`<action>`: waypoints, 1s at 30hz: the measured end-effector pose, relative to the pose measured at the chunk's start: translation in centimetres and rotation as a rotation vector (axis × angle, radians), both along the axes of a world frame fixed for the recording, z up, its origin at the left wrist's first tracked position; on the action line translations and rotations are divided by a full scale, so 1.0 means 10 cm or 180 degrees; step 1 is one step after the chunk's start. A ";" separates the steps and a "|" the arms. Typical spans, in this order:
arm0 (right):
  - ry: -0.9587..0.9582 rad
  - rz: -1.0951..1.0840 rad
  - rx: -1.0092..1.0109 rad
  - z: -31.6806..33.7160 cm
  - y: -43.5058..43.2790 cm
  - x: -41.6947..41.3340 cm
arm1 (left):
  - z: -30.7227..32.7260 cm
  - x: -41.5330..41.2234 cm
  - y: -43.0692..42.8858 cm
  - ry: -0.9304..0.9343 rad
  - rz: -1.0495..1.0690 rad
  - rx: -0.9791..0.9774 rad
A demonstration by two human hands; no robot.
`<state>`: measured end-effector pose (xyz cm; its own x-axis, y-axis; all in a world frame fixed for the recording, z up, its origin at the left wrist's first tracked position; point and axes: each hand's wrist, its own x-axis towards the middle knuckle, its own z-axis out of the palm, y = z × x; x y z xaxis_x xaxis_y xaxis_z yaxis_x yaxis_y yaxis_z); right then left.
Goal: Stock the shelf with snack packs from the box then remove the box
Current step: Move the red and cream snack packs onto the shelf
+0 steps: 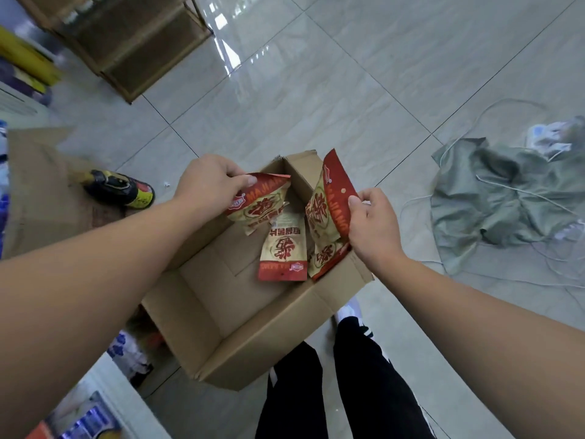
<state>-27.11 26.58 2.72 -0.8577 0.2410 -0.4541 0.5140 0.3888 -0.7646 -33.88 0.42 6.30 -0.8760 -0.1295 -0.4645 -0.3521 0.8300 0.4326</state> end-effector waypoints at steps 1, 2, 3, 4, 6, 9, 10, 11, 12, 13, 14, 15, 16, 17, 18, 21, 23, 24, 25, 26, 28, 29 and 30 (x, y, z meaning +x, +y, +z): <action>0.0073 0.0055 -0.0076 0.13 0.01 -0.04 | 0.13 0.02 0.00 0.0016 0.0035 0.0037; 0.0108 0.0112 -0.0108 0.27 0.01 -0.08 | 0.27 0.05 -0.01 0.0013 0.0053 0.0075; 0.0127 0.0155 -0.0148 0.44 0.01 -0.11 | 0.43 0.07 -0.02 0.0004 0.0047 0.0098; 0.0096 0.0165 -0.0217 0.61 0.00 -0.15 | 0.60 0.09 -0.04 -0.0003 0.0037 0.0112; -0.0042 0.0087 -0.0556 0.99 -0.04 -0.23 | 0.96 0.10 -0.11 0.0034 0.0111 0.0171; -0.0082 0.0236 -0.0787 1.55 -0.06 -0.36 | 1.56 0.07 -0.21 0.0200 0.0187 0.0224; -0.0035 0.0361 -0.0756 1.74 -0.06 -0.40 | 1.77 0.05 -0.23 0.0251 0.0143 0.0200; 0.0043 0.0486 -0.0721 1.94 -0.06 -0.45 | 1.97 0.03 -0.25 0.0301 0.0107 0.0172; 0.0144 0.0619 -0.0659 2.13 -0.07 -0.50 | 2.19 0.01 -0.27 0.0347 0.0081 0.0136; 0.0261 0.0750 -0.0583 2.32 -0.09 -0.54 | 2.40 0.00 -0.28 0.0408 0.0061 0.0089; 0.0370 0.0889 -0.0476 2.51 -0.11 -0.59 | 2.60 -0.01 -0.30 0.0475 0.0062 0.0043; 0.0487 0.1011 -0.0365 2.70 -0.14 -0.65 | 2.80 -0.02 -0.33 0.0540 0.0081 0.0002; 0.0598 0.1125 -0.0267 2.88 -0.18 -0.70 | 3.00 -0.02 -0.36 0.0595 0.0121 -0.0036; 0.0695 0.1227 -0.0197 3.06 -0.21 -0.76 | 3.19 0.00 -0.40 0.0641 0.0159 -0.0073; 0.0773 0.1321 -0.0168 3.24 -0.26 -0.81 | 3.38 0.03 -0.43 0.0678 0.0191 -0.0102; 0.0932 0.1618 -0.0238 3.74 -0.40 -0.91 | 3.90 0.17 -0.59 0.0790 0.0280 -0.0196; 0.1015 0.1875 -0.0197 4.05 -0.52 -0.96 | 4.25 0.29 -0.71 0.0846 0.0333 -0.0308; 0.1065 0.2007 -0.0178 4.20 -0.59 -0.99 | 4.42 0.35 -0.77 0.0873 0.0378 -0.0375; 0.1116 0.2132 -0.0175 4.35 -0.66 -1.02 | 4.58 0.42 -0.83 0.0897 0.0433 -0.0445; 0.1176 0.2259 -0.0156 4.50 -0.73 -1.04 | 4.73 0.51 -0.89 0.0926 0.0500 -0.0505; 0.1333 0.2476 -0.0123 4.78 -0.88 -1.08 | 4.99 0.69 -1.02 0.1008 0.0627 -0.0587; 0.1422 0.2587 -0.0137 4.92 -0.96 -1.10 | 5.10 0.80 -1.09 0.1061 0.0719 -0.0624; 0.1515 0.2699 -0.0175 5.05 -1.05 -1.10 | 5.20 0.93 -1.15 0.1108 0.0838 -0.0662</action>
